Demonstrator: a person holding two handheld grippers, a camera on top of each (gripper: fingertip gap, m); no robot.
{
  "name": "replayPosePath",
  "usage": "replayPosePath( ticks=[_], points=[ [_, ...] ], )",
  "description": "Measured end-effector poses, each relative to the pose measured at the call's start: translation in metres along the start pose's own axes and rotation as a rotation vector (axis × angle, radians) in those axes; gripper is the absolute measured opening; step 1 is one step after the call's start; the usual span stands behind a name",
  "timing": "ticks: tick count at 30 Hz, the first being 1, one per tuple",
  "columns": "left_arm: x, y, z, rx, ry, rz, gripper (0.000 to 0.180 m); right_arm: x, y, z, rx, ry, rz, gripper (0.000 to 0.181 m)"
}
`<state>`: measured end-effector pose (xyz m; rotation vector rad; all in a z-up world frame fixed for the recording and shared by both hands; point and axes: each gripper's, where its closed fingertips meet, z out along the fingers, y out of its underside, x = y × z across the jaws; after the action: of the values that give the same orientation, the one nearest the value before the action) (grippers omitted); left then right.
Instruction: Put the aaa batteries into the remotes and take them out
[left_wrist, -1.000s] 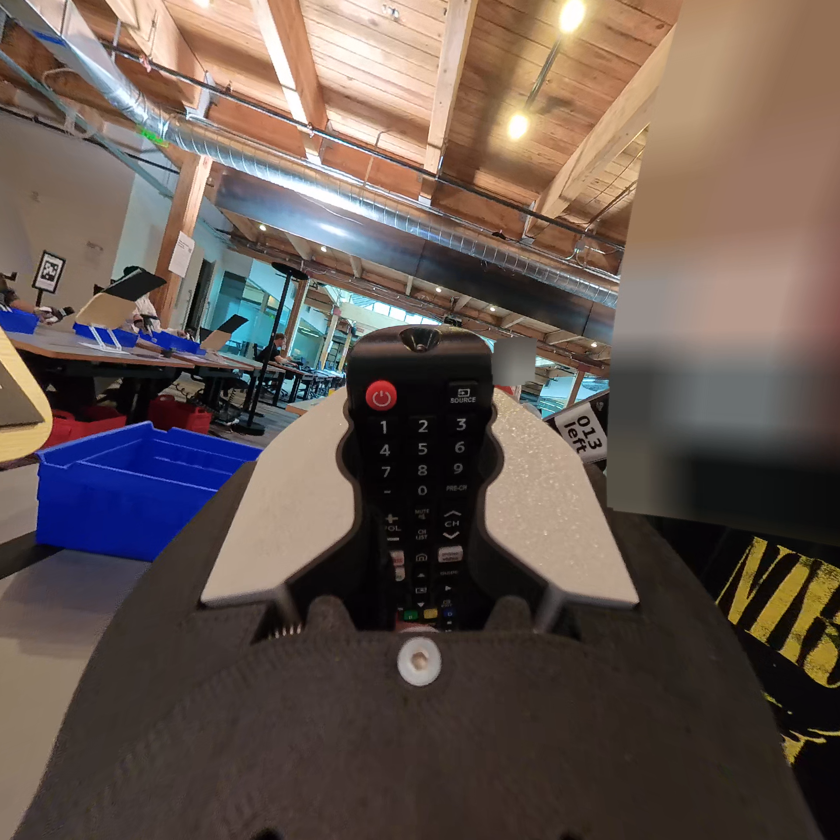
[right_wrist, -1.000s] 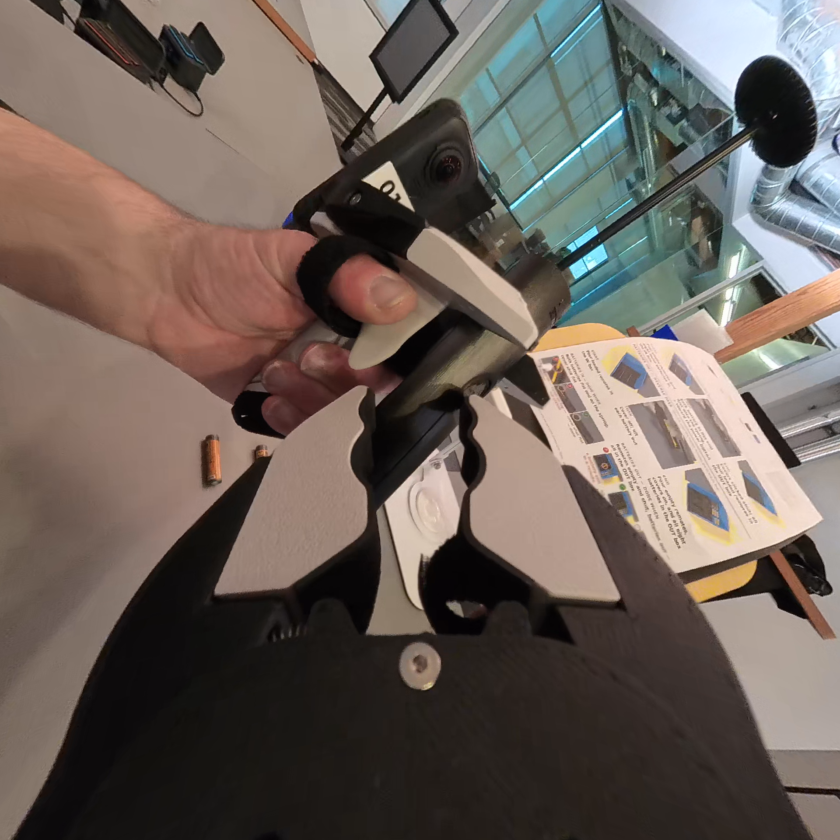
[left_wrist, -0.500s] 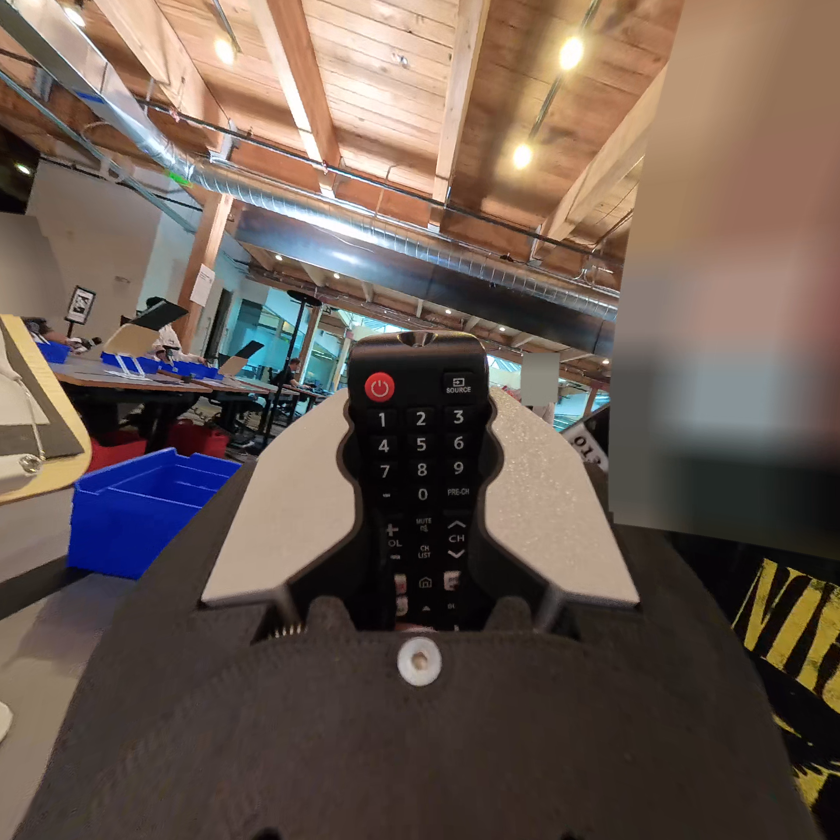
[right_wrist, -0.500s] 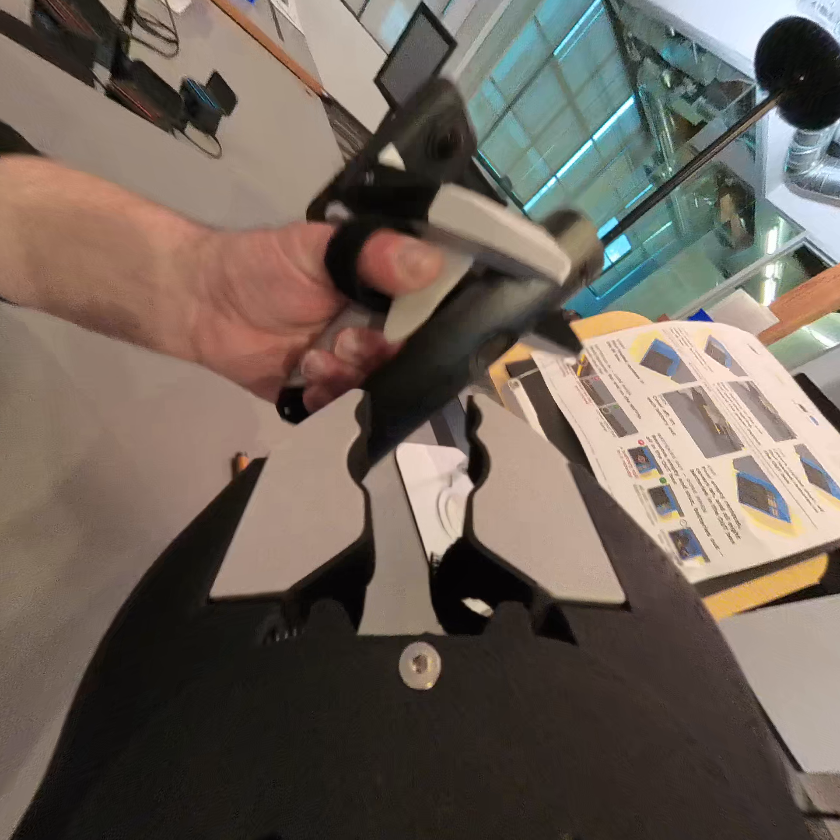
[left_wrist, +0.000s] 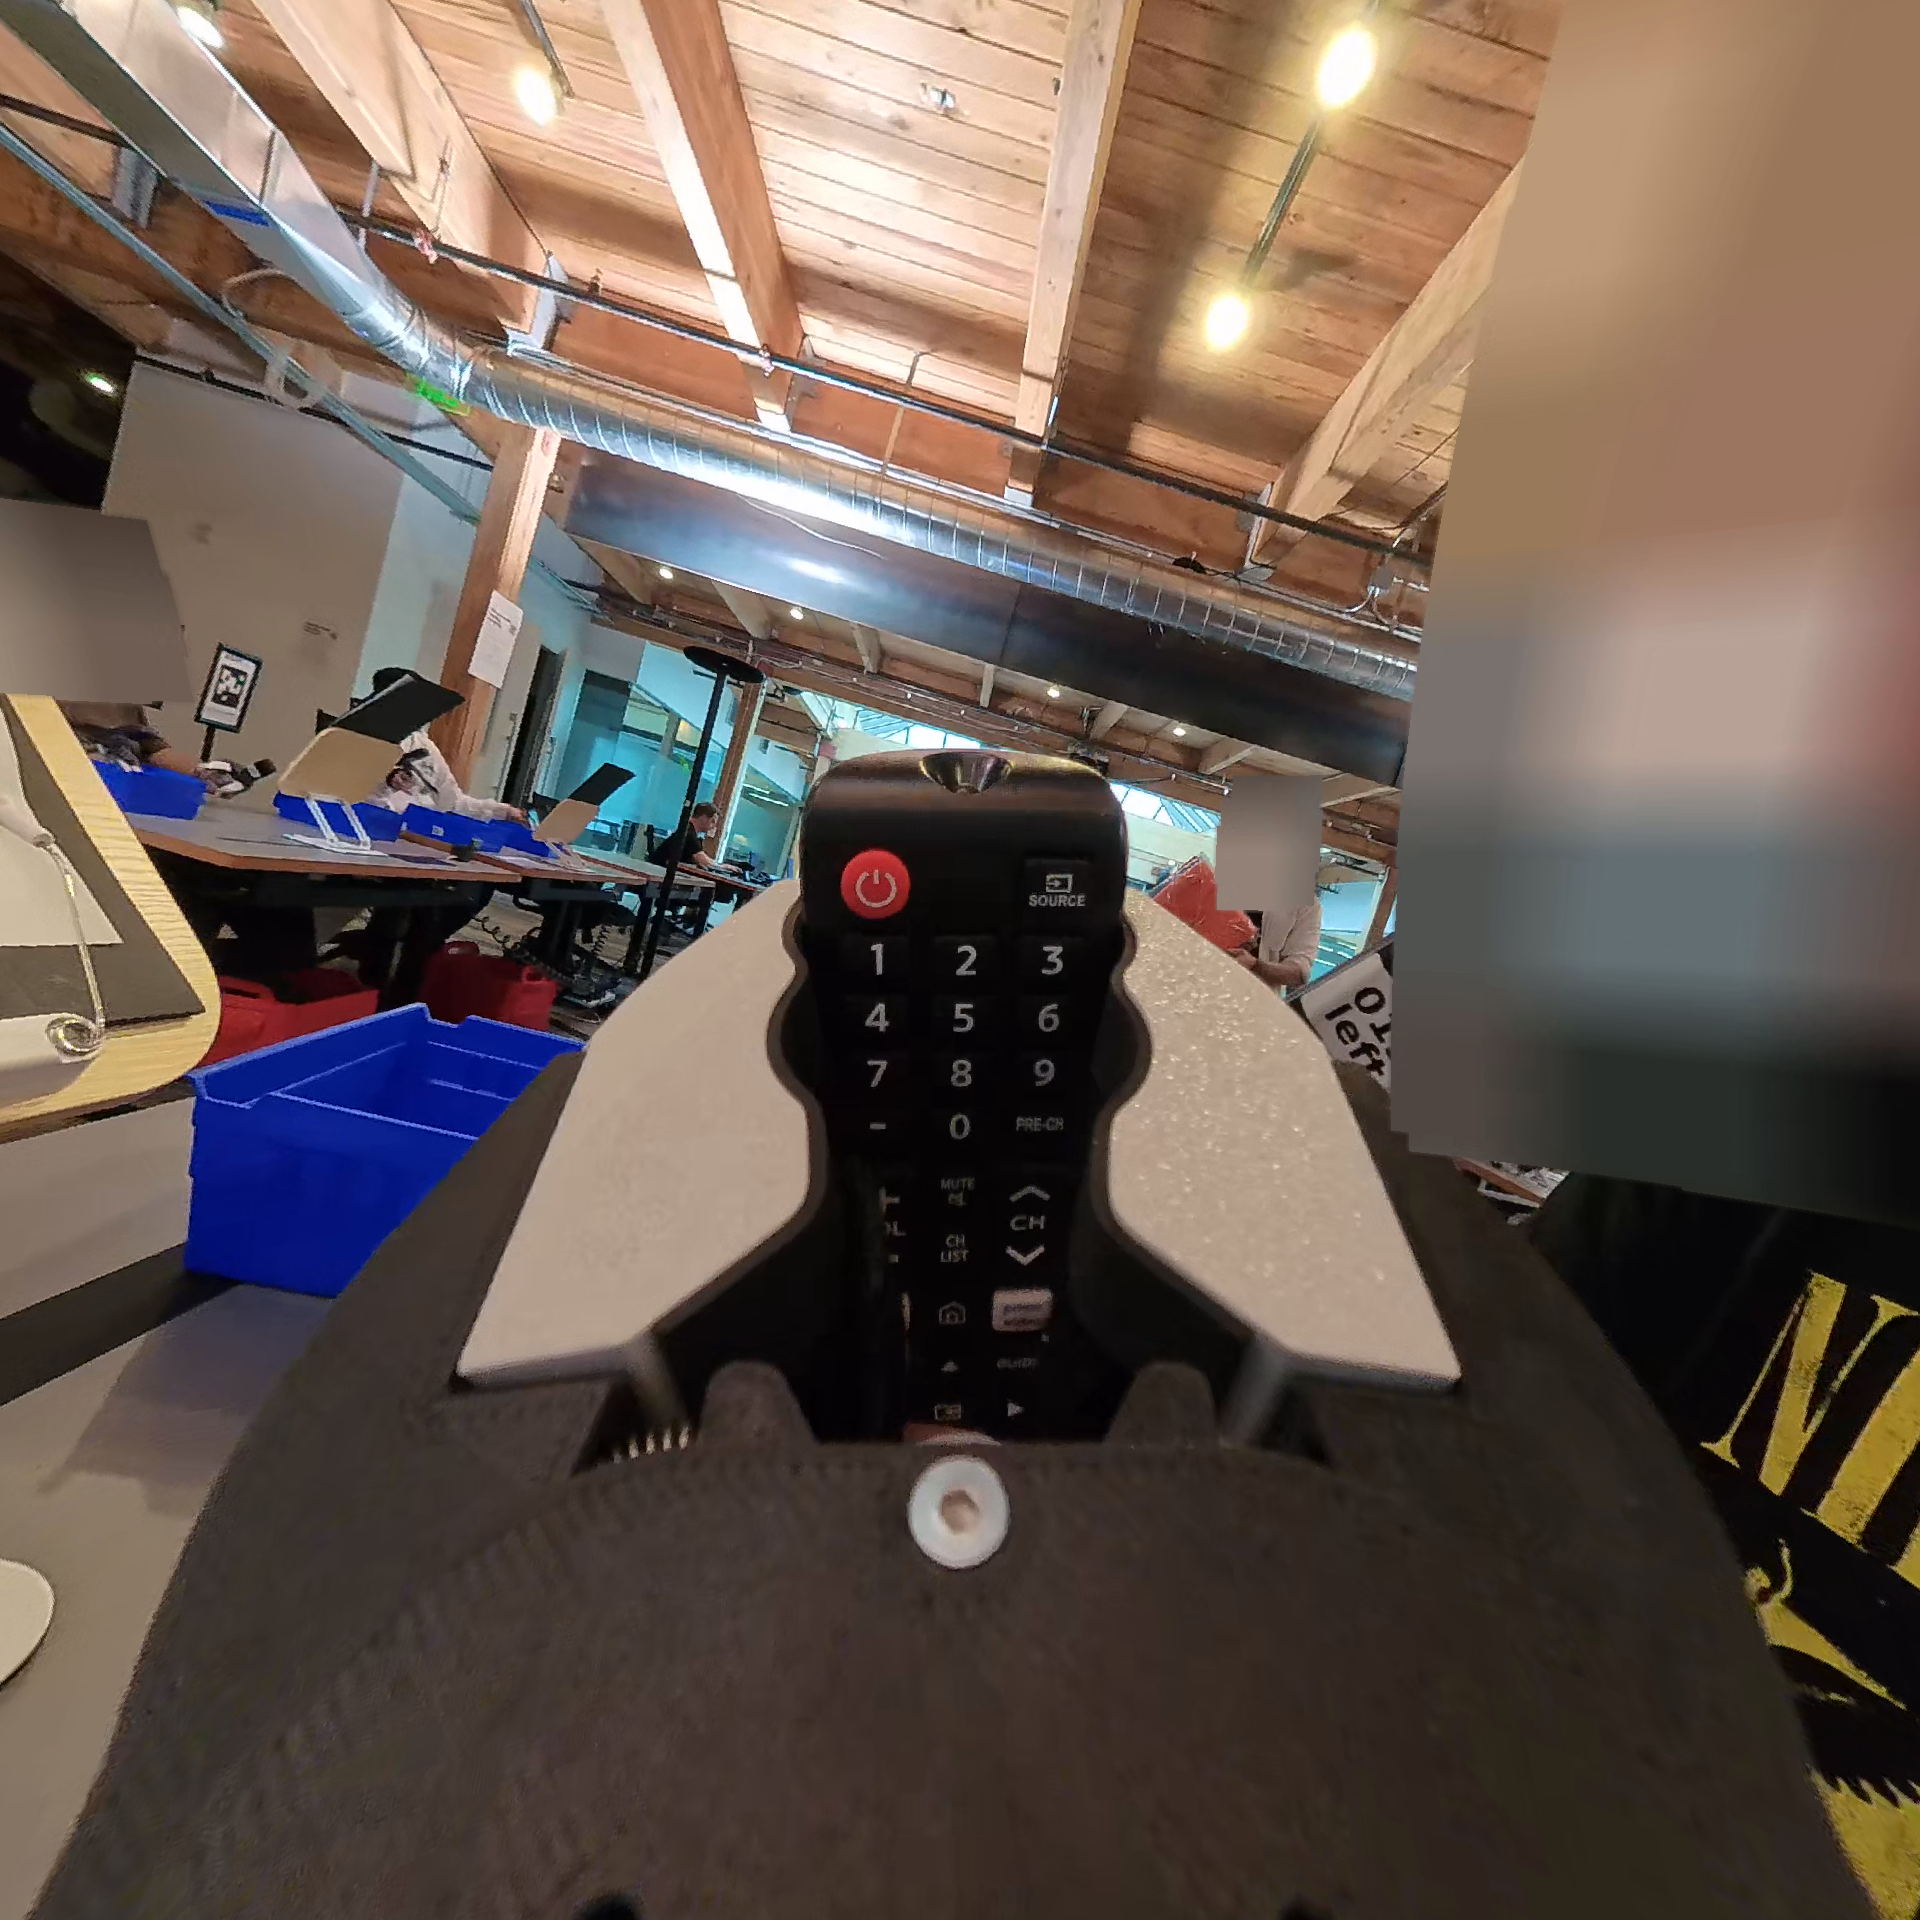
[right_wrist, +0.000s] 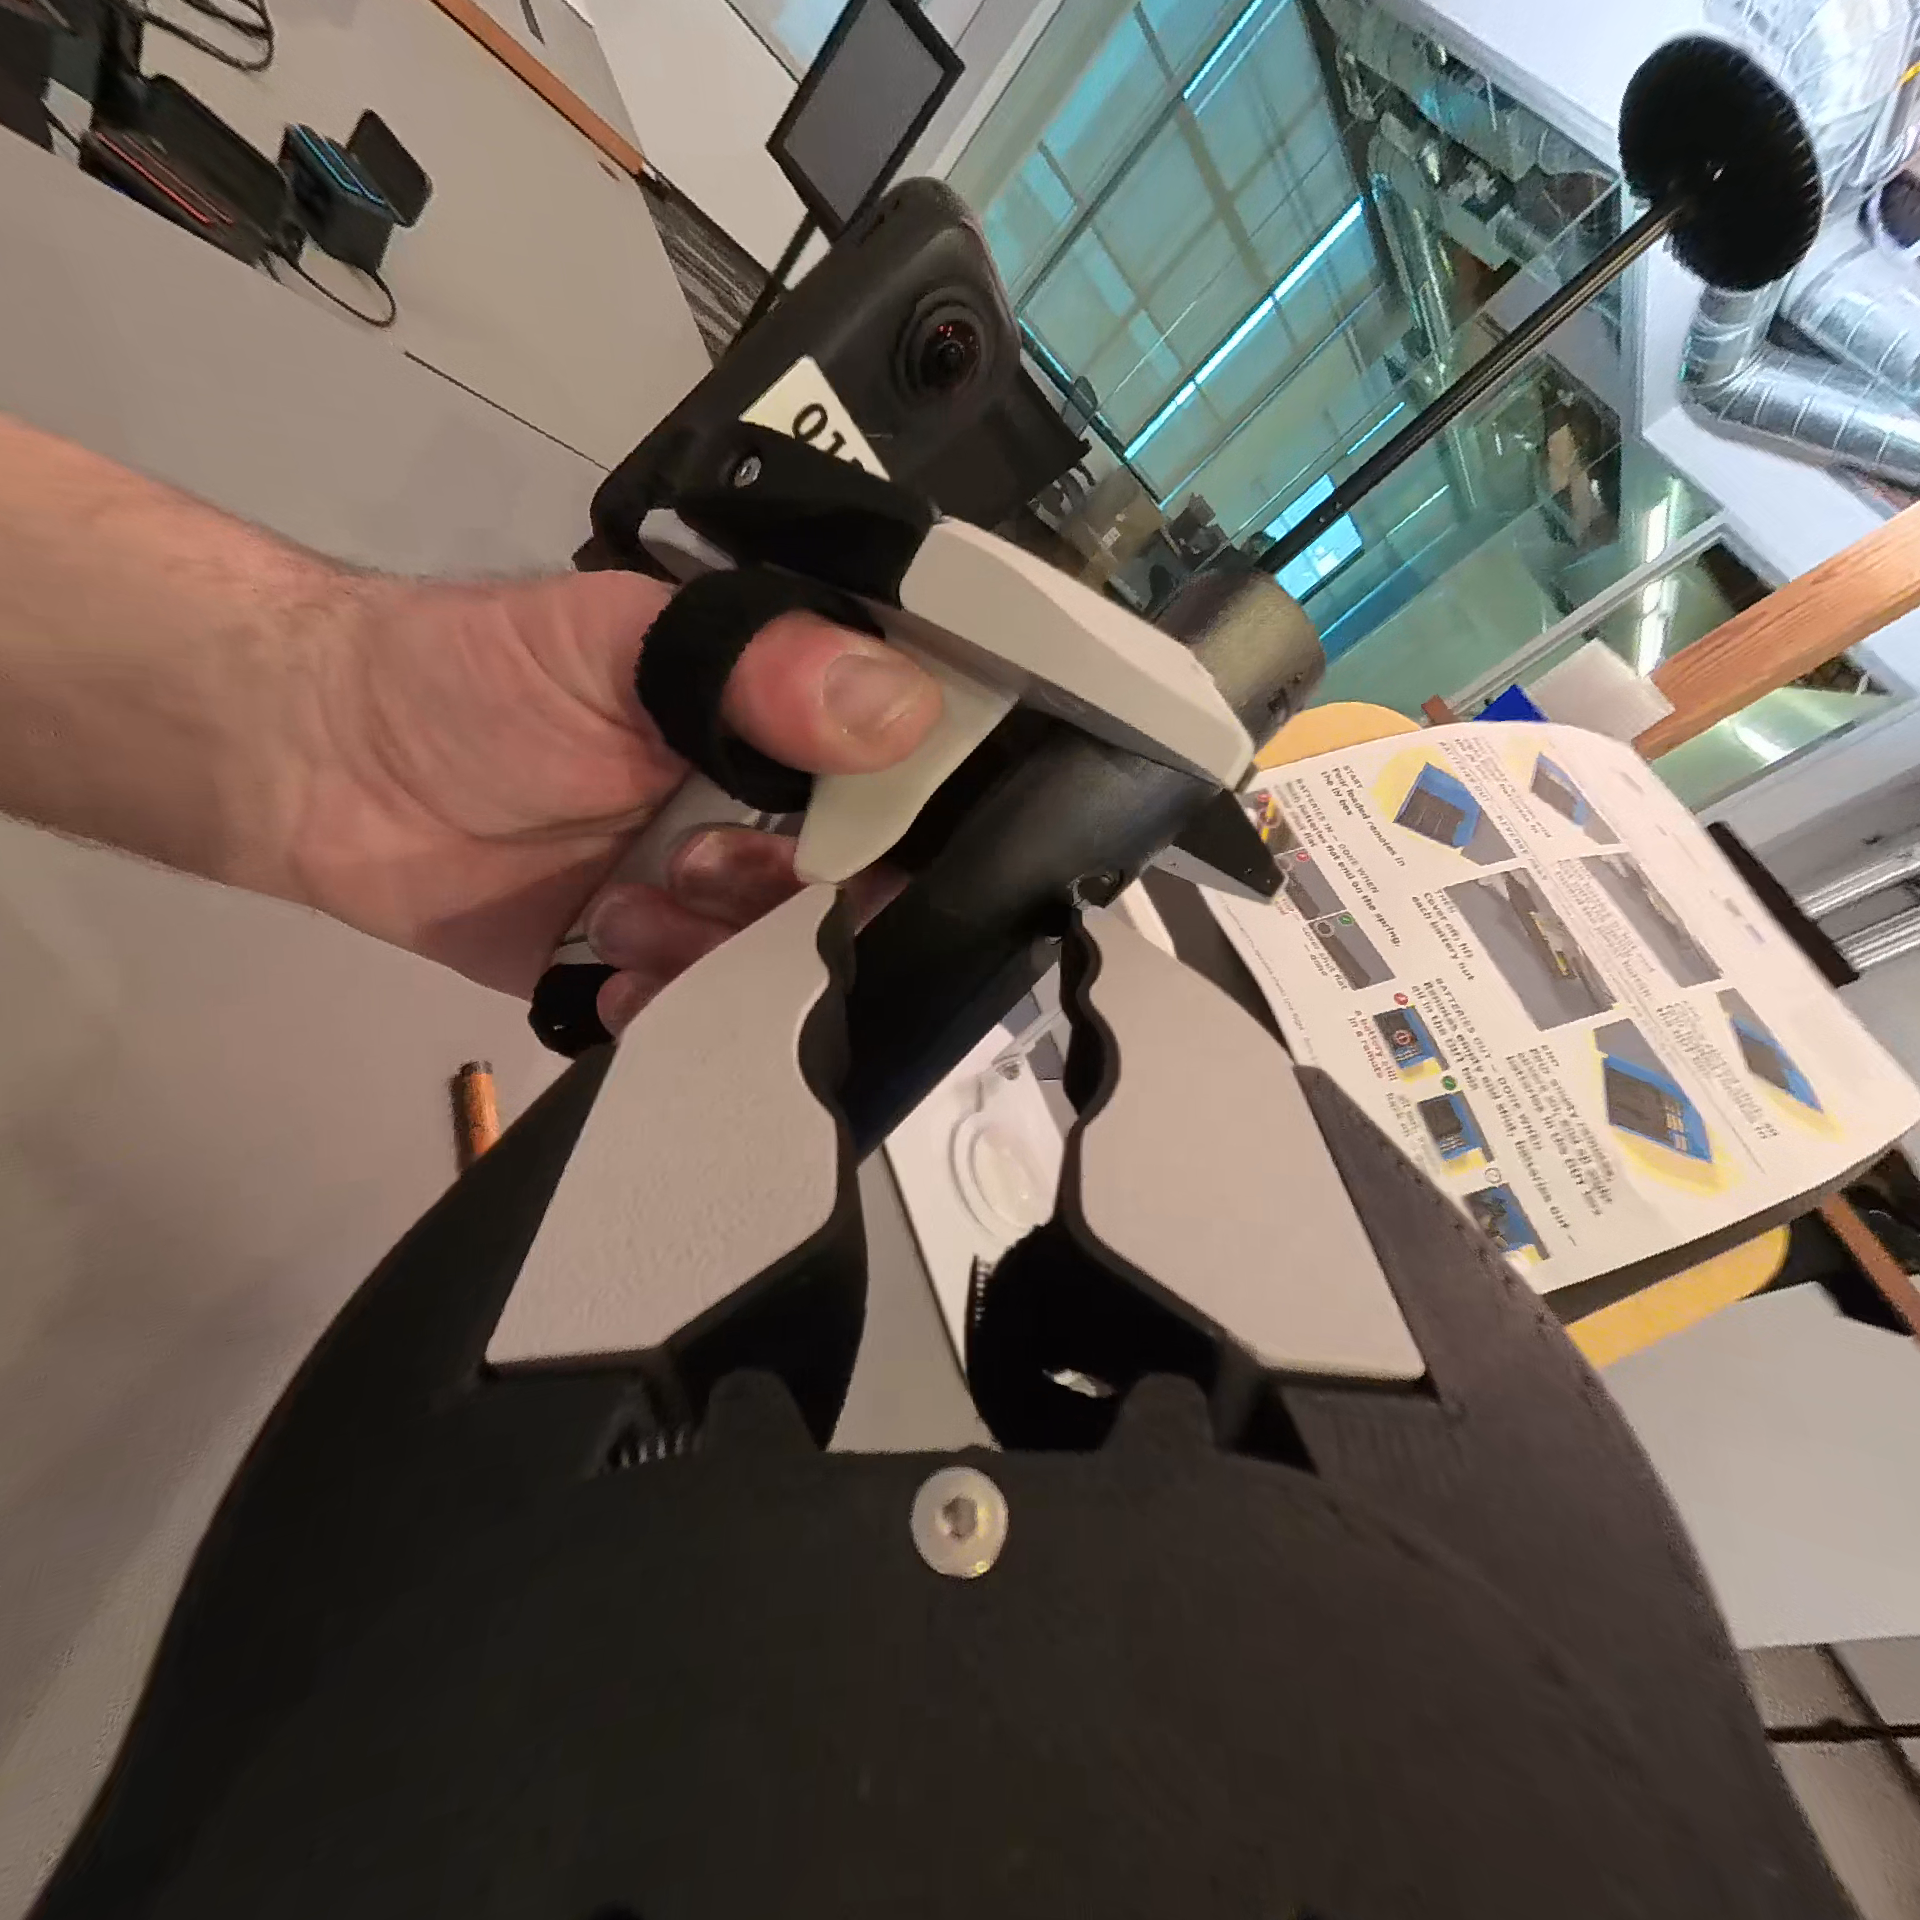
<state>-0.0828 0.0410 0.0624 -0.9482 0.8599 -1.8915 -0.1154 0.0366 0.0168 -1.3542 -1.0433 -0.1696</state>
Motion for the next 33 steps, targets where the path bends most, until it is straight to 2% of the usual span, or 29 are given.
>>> replayPosePath(
  ticks=[14,21,27,30,33],
  points=[
    [-0.008,0.005,-0.003,-0.008,-0.059,0.01,0.05,0.005,0.008,-0.001,-0.068,0.019,-0.111,0.026],
    [-0.012,0.007,-0.004,-0.001,-0.064,-0.013,0.051,0.004,0.013,0.001,-0.083,0.039,-0.056,0.025],
    [-0.008,0.003,-0.003,0.017,-0.026,-0.035,0.052,0.005,0.002,0.002,-0.002,0.005,-0.036,0.035],
    [-0.004,0.0,-0.002,0.018,-0.011,-0.028,0.051,0.005,-0.002,0.001,0.046,-0.001,-0.022,0.034],
    [-0.005,0.002,-0.002,0.011,-0.017,-0.028,0.051,0.006,0.0,0.0,0.026,-0.01,-0.046,0.032]
  ],
)
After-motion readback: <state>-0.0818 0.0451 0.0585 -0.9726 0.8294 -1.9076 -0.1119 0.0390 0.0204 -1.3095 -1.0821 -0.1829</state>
